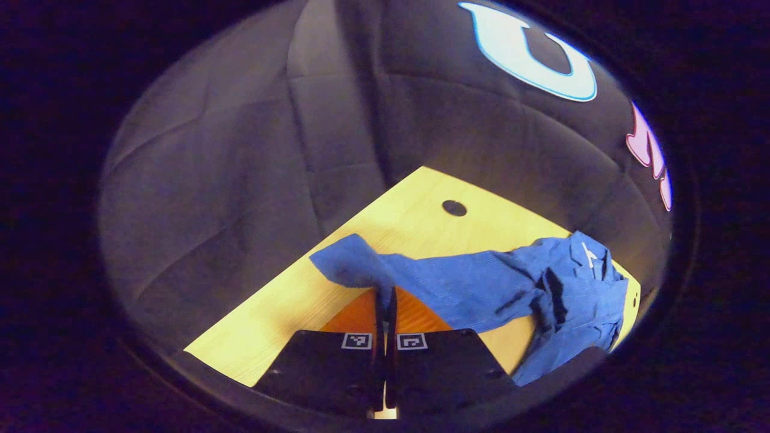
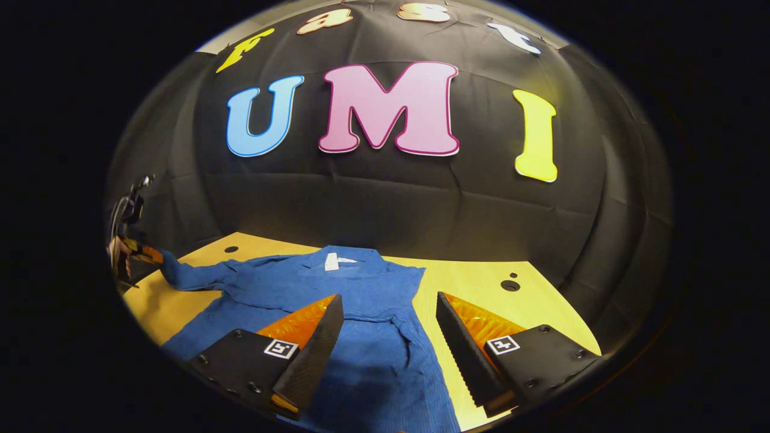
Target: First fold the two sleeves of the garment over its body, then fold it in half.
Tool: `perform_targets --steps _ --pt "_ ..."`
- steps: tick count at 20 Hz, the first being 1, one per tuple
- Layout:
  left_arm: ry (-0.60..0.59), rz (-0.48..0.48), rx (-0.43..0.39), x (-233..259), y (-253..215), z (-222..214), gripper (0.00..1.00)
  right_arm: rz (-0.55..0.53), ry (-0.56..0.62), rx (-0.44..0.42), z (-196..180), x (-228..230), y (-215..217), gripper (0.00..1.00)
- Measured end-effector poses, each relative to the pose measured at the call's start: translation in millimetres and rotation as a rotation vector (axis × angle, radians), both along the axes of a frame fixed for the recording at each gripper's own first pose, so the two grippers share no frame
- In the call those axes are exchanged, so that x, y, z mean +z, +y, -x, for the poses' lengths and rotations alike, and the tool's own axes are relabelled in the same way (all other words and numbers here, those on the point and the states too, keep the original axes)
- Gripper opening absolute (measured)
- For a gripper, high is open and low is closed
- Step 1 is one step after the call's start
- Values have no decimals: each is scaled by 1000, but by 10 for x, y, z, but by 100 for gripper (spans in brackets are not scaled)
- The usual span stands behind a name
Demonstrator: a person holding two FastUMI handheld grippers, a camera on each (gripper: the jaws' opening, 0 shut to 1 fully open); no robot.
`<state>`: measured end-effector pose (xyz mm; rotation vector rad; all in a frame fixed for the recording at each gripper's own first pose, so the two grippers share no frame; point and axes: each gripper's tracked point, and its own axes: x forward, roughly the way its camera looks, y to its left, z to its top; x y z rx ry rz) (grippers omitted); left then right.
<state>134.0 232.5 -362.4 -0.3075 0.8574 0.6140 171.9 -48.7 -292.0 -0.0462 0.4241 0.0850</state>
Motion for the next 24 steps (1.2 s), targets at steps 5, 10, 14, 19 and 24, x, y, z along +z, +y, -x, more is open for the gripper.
perform_targets --steps 5,10,14,19,24 --pt "-140 -63 -267 499 -1171 -1095 0 20 65 -66 110 -196 -339 99" --pt "-187 33 -555 411 -3006 -1871 0 19 76 -136 223 -201 -728 99" --pt "-209 87 -684 241 -3974 -2184 0 65 93 -199 319 -195 -1229 100" --pt "-209 158 -747 40 -4665 -2344 64 75 129 -290 563 -232 -1759 100" --pt "-266 197 -651 111 -4458 -2192 87 57 207 -303 842 -431 -1835 100"
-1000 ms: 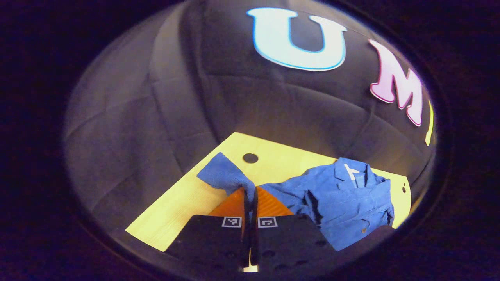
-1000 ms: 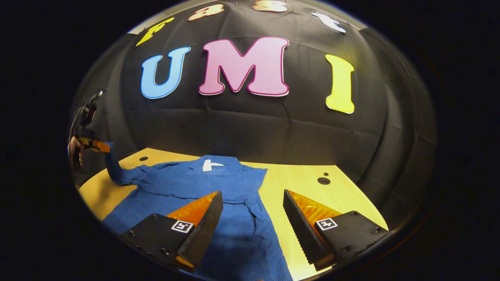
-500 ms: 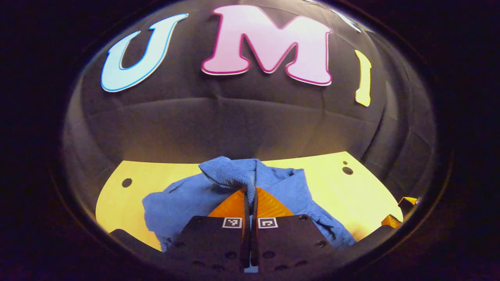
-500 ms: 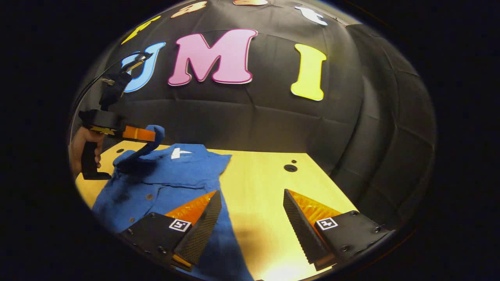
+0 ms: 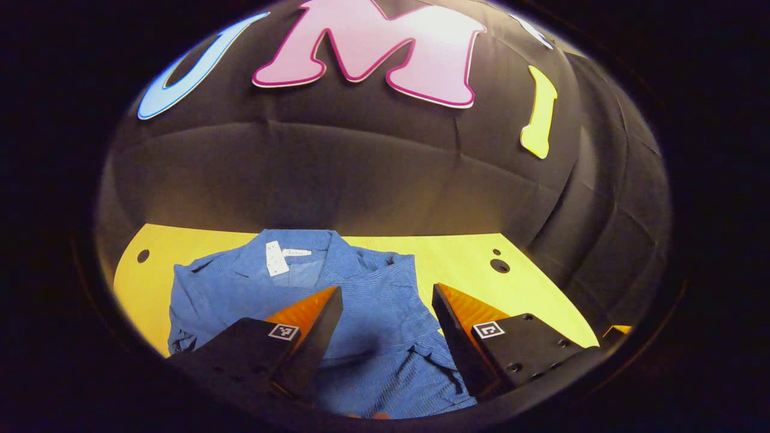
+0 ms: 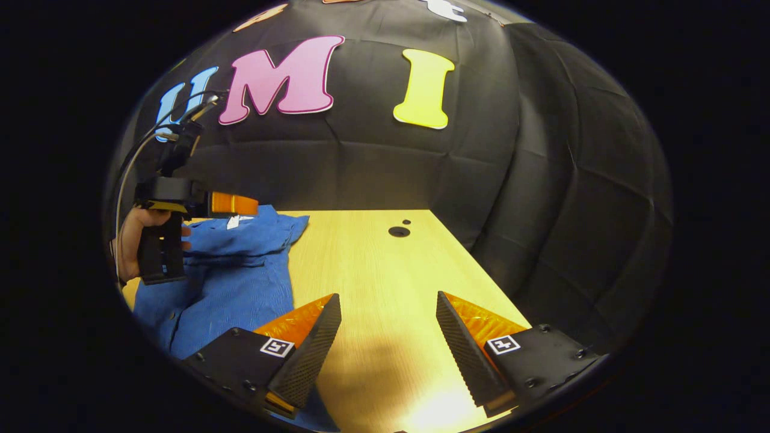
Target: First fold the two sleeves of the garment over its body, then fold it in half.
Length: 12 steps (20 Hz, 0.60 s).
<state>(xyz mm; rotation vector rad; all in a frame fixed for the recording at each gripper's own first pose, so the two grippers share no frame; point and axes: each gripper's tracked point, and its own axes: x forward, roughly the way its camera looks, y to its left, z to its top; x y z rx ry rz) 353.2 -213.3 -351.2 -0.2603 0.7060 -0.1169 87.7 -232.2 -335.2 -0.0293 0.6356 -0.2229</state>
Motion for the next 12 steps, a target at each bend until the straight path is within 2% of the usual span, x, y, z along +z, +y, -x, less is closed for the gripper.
perform_targets --steps 4,9,12 --pt "3 2 75 130 567 614 87 -64 71 37 175 -156 328 100" --pt "187 -151 106 94 1440 2013 87 -177 214 45 500 -362 682 100" --pt "334 -229 96 -23 1854 2908 87 -214 289 38 735 -435 804 100"
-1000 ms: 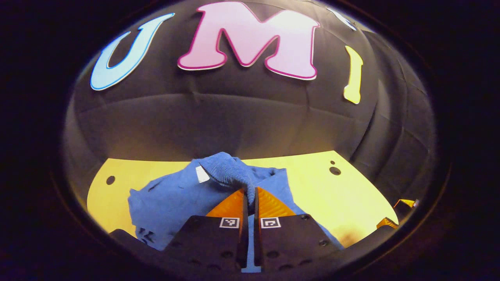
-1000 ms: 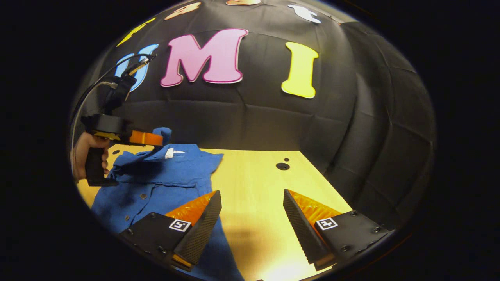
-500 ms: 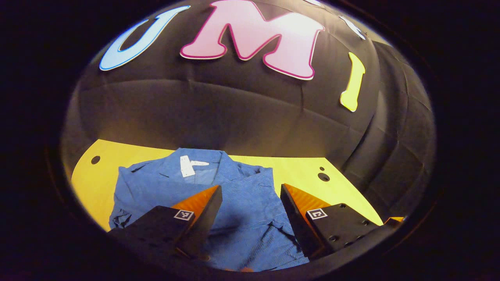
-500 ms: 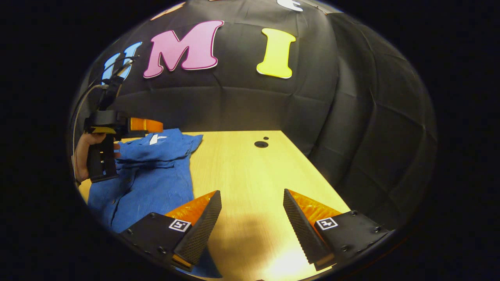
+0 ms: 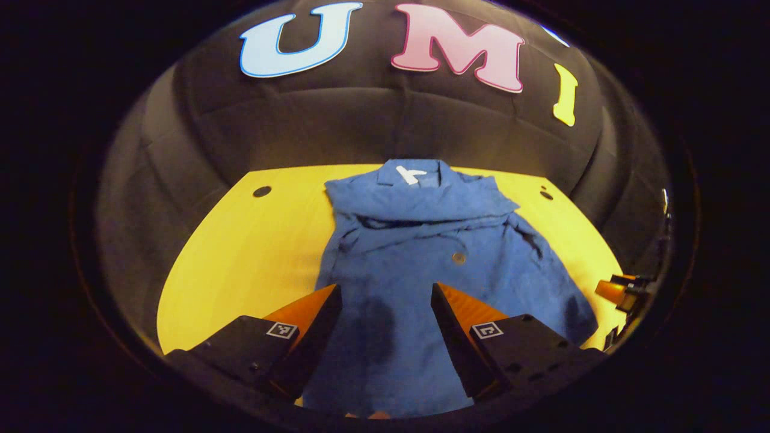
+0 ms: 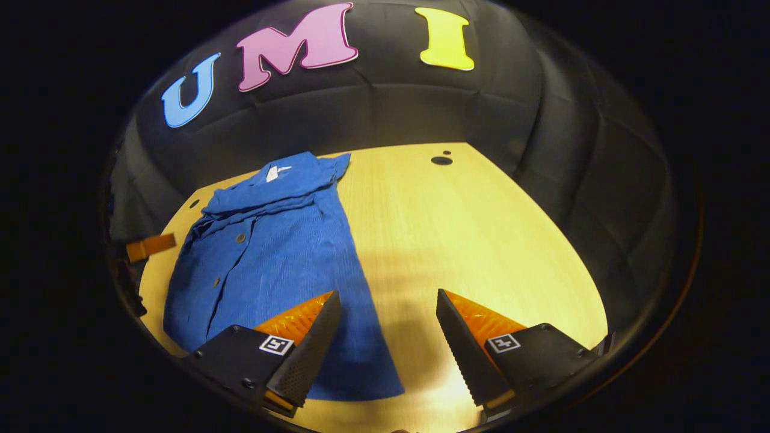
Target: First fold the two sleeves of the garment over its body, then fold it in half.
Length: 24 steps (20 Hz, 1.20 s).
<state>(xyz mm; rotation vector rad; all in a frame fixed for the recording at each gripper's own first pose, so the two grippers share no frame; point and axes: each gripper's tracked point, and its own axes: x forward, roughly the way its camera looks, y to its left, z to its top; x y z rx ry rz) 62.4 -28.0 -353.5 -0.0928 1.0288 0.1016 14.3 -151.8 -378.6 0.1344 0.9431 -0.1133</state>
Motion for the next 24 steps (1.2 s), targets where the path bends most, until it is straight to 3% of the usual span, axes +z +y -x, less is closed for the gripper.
perform_targets --steps 4,7,14,15,17,19,22,24 --pt "169 -10 -3 -91 140 927 88 -10 109 -12 399 -172 64 100" --pt "245 28 31 -215 100 1352 88 13 152 -10 605 -211 52 100" --pt "293 59 92 -338 39 1501 87 5 221 0 797 -376 101 100" --pt "304 61 91 -339 33 1504 87 19 207 15 765 -368 89 96" --pt "308 63 71 -366 -14 1477 87 36 224 45 802 -364 100 100" --pt "313 69 67 -374 -81 1450 82 36 240 34 814 -367 103 100" --pt "305 87 72 -358 -227 1391 45 16 267 36 815 -352 155 99" --pt "302 92 77 -365 -314 1341 20 -37 268 19 762 -374 239 56"
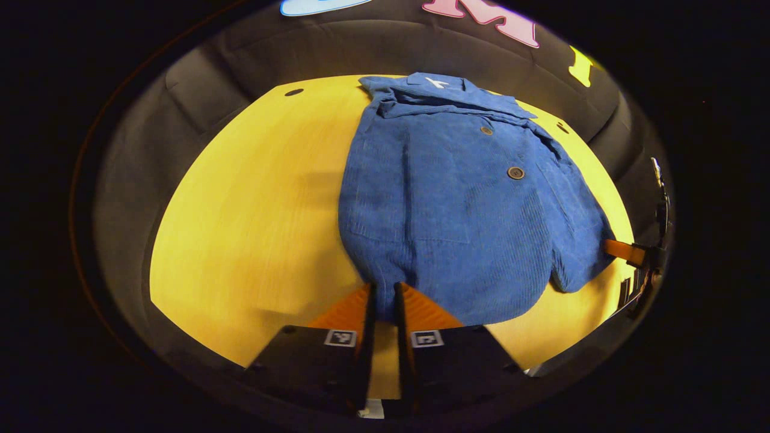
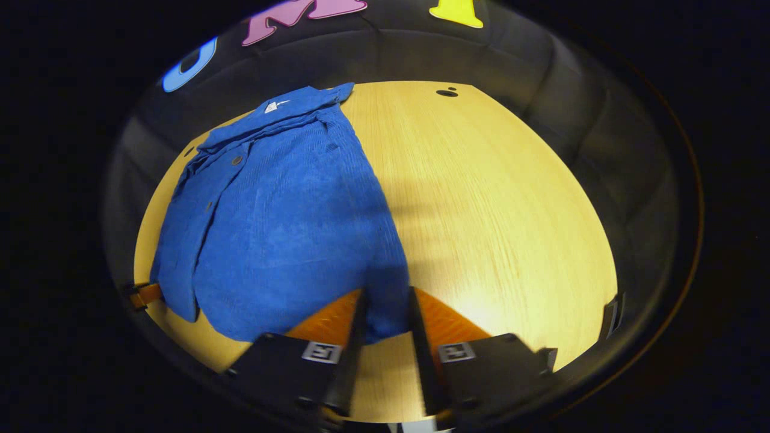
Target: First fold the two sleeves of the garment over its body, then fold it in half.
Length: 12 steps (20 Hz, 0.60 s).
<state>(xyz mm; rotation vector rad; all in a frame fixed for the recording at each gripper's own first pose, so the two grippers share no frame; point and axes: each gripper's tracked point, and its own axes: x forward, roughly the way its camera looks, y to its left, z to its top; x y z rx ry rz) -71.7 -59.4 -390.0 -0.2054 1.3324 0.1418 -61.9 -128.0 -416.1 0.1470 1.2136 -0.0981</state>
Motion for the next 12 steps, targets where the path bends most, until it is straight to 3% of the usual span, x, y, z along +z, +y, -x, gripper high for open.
perform_targets --steps 1,2,3,4,5,8,12 --pt "-6 13 -13 -17 -42 -38 8 -19 14 -7 40 -11 42 35" --pt "-9 26 -18 -16 -91 -17 7 -38 -9 -2 -9 -1 86 13" --pt "-11 44 -13 8 -130 -35 1 -64 2 16 5 -14 122 7" --pt "-19 79 -13 29 -163 -58 2 -88 -21 27 -12 0 156 13" --pt "-26 90 9 17 -171 -72 2 -106 -19 54 14 -1 206 3" --pt "-32 122 52 38 -216 -120 0 -145 -23 48 -32 34 258 3" --pt "-98 121 47 295 -213 -407 0 -187 -60 46 -223 223 410 3"
